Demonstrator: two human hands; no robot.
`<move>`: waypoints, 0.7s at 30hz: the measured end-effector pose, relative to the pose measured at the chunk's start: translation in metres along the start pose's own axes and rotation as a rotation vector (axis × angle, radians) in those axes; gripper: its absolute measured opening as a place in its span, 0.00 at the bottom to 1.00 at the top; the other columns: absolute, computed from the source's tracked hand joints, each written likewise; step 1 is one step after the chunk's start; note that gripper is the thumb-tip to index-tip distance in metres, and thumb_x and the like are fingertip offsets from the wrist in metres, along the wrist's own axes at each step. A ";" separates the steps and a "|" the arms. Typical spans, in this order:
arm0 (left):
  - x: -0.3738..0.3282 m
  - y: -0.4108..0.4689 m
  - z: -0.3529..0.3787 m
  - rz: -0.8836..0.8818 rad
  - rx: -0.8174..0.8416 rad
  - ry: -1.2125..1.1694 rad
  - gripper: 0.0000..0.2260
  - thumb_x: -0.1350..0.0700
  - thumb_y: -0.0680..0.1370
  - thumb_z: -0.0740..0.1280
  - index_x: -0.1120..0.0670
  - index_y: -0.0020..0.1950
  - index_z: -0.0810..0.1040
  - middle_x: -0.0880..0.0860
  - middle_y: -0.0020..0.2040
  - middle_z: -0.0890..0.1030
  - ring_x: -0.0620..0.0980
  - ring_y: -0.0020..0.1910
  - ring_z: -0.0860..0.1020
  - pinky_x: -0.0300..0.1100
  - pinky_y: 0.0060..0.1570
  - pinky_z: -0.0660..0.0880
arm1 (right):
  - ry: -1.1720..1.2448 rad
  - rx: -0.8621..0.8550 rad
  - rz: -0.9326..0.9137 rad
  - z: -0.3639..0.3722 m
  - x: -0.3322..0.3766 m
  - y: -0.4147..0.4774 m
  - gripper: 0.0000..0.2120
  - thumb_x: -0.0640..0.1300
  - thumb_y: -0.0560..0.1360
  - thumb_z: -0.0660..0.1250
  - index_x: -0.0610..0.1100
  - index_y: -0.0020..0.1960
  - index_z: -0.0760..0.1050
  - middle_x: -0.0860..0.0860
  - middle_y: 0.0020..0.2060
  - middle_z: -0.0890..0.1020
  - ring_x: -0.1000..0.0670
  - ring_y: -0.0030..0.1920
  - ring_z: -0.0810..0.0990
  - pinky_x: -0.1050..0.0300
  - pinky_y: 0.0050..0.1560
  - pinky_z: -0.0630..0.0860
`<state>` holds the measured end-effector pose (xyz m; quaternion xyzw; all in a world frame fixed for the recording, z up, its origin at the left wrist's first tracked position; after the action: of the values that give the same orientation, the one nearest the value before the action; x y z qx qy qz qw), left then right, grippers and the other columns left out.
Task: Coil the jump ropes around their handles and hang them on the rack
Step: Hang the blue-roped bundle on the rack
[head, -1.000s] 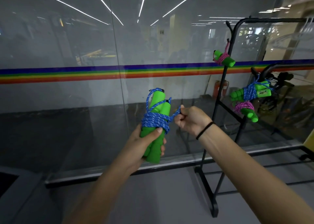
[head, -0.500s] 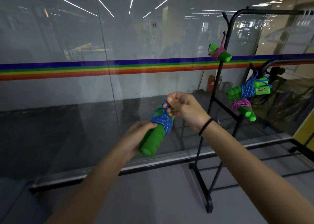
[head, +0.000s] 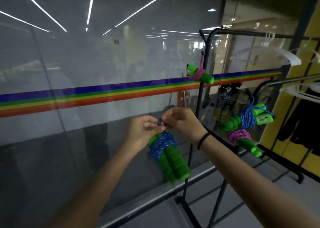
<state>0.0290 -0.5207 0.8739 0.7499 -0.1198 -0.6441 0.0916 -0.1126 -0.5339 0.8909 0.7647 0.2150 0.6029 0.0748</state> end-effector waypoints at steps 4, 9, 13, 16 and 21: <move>0.000 0.082 -0.008 0.075 0.066 0.117 0.05 0.67 0.66 0.74 0.63 0.39 0.81 0.47 0.29 0.81 0.35 0.25 0.77 0.29 0.30 0.74 | -0.248 -0.017 0.013 -0.028 -0.009 0.068 0.06 0.39 0.71 0.70 0.46 0.37 0.77 0.45 0.34 0.81 0.47 0.36 0.80 0.54 0.40 0.76; -0.002 0.185 0.009 0.262 0.189 0.251 0.04 0.62 0.69 0.73 0.56 0.41 0.80 0.50 0.36 0.81 0.33 0.31 0.77 0.24 0.34 0.72 | -0.428 -0.101 0.018 -0.069 -0.016 0.138 0.12 0.35 0.67 0.73 0.50 0.33 0.75 0.49 0.33 0.80 0.59 0.33 0.77 0.64 0.39 0.75; -0.011 0.274 0.035 0.395 0.151 0.226 0.05 0.62 0.70 0.73 0.60 0.45 0.82 0.53 0.38 0.81 0.30 0.29 0.76 0.23 0.35 0.72 | -0.537 -0.355 -0.024 -0.114 -0.016 0.199 0.08 0.36 0.68 0.71 0.48 0.33 0.79 0.53 0.30 0.81 0.63 0.30 0.77 0.68 0.37 0.76; -0.029 0.334 0.054 0.510 0.085 0.256 0.07 0.62 0.70 0.72 0.60 0.47 0.83 0.54 0.41 0.83 0.35 0.33 0.77 0.22 0.36 0.70 | -0.531 -0.478 -0.062 -0.144 -0.016 0.247 0.12 0.36 0.69 0.70 0.51 0.32 0.76 0.51 0.31 0.80 0.55 0.33 0.80 0.62 0.38 0.79; -0.070 0.421 0.089 0.671 0.002 0.267 0.06 0.61 0.72 0.70 0.57 0.48 0.84 0.55 0.43 0.84 0.45 0.39 0.78 0.32 0.43 0.73 | -0.558 -0.566 -0.135 -0.199 0.003 0.321 0.09 0.33 0.73 0.64 0.43 0.37 0.76 0.51 0.31 0.78 0.62 0.27 0.79 0.69 0.25 0.73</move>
<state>-0.0949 -0.8999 1.0491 0.7465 -0.3467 -0.4744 0.3121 -0.2253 -0.8488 1.0655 0.8323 0.0616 0.4014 0.3772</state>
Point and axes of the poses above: each hand's wrist, its own y-axis towards the middle knuckle, its own z-axis out of the palm, x = y × z, the point moved 1 cm from there along y, towards the middle knuckle
